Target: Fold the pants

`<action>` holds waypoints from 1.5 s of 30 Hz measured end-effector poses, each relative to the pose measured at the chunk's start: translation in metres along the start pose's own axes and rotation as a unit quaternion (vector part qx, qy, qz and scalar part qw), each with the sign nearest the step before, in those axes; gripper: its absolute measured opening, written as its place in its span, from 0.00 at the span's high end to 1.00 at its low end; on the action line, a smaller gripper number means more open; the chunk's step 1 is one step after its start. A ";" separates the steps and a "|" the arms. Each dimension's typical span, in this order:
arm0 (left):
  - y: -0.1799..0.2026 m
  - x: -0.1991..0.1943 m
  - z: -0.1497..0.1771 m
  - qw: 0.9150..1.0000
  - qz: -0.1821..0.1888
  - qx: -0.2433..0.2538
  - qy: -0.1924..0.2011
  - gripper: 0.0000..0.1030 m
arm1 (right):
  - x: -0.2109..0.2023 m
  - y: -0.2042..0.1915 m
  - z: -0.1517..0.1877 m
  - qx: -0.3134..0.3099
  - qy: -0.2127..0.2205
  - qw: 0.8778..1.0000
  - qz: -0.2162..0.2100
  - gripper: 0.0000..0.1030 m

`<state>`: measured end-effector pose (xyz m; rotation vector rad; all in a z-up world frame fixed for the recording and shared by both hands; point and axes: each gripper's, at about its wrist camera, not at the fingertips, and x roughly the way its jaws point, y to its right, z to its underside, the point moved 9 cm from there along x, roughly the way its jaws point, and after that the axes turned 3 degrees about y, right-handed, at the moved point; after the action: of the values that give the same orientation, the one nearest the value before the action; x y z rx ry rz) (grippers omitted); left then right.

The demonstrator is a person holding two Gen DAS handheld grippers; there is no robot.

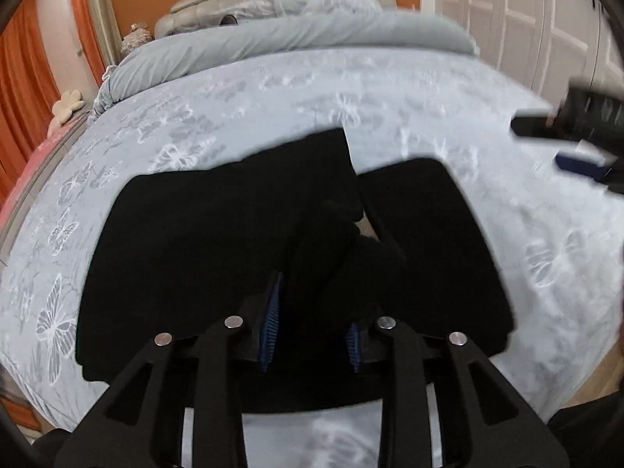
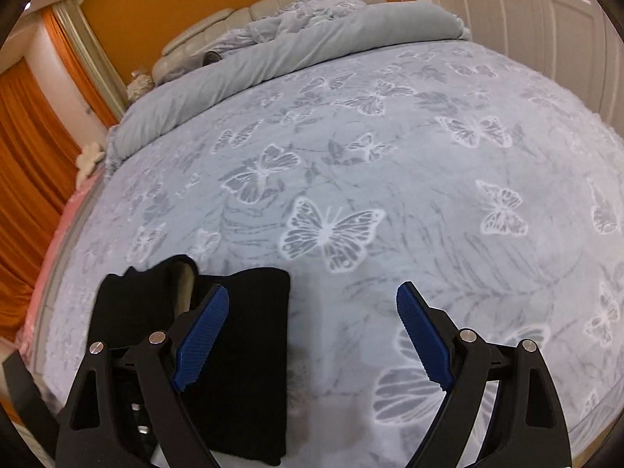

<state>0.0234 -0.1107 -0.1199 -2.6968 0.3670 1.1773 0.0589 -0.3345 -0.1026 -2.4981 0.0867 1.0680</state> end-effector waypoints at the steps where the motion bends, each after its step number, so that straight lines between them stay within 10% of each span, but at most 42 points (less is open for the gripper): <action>1: -0.007 -0.007 -0.004 1.000 0.021 -0.020 -0.002 0.72 | 0.000 -0.003 0.001 0.001 -0.003 1.000 -0.011 0.17; 7: -0.050 -0.037 -0.024 0.993 0.080 -0.082 0.006 0.58 | 0.014 -0.062 0.017 -0.004 -0.055 0.990 -0.126 0.17; 9: -0.046 -0.035 -0.025 0.993 0.090 -0.069 0.009 0.09 | 0.019 -0.084 0.025 -0.012 -0.073 0.986 -0.148 0.17; 10: -0.039 -0.031 -0.022 0.993 0.101 -0.061 0.007 0.06 | 0.022 -0.093 0.028 -0.021 -0.079 0.985 -0.150 0.17; 20: -0.083 -0.064 -0.028 0.991 0.088 -0.081 0.053 0.05 | 0.045 -0.124 0.051 -0.066 -0.112 0.984 -0.119 0.17; 26: -0.181 -0.062 -0.043 0.987 -0.028 -0.139 0.078 0.05 | 0.077 -0.140 0.087 -0.081 -0.172 0.975 -0.111 0.17; 27: -0.194 -0.057 -0.044 0.983 -0.032 -0.161 0.078 0.05 | 0.080 -0.144 0.090 -0.093 -0.164 0.977 -0.103 0.21; 29: -0.211 -0.050 -0.041 0.977 -0.038 -0.193 0.081 0.05 | 0.082 -0.158 0.094 -0.138 -0.139 0.976 -0.093 0.73; 32: -0.229 -0.041 -0.029 0.969 -0.043 -0.225 0.092 0.05 | 0.066 -0.169 0.078 -0.137 -0.105 0.979 -0.112 0.93; 38: -0.232 -0.044 -0.025 0.968 -0.032 -0.225 0.105 0.05 | -0.005 -0.137 0.021 -0.108 -0.023 0.984 -0.140 0.93; 45: -0.207 -0.016 -0.018 0.979 -0.020 -0.195 0.057 0.05 | 0.045 -0.050 0.067 -0.060 -0.127 0.989 -0.049 0.85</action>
<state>0.0862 0.0846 -0.0837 -3.0979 0.0999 1.1925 0.0561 -0.2570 -0.1582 -2.4171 -0.1785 1.3758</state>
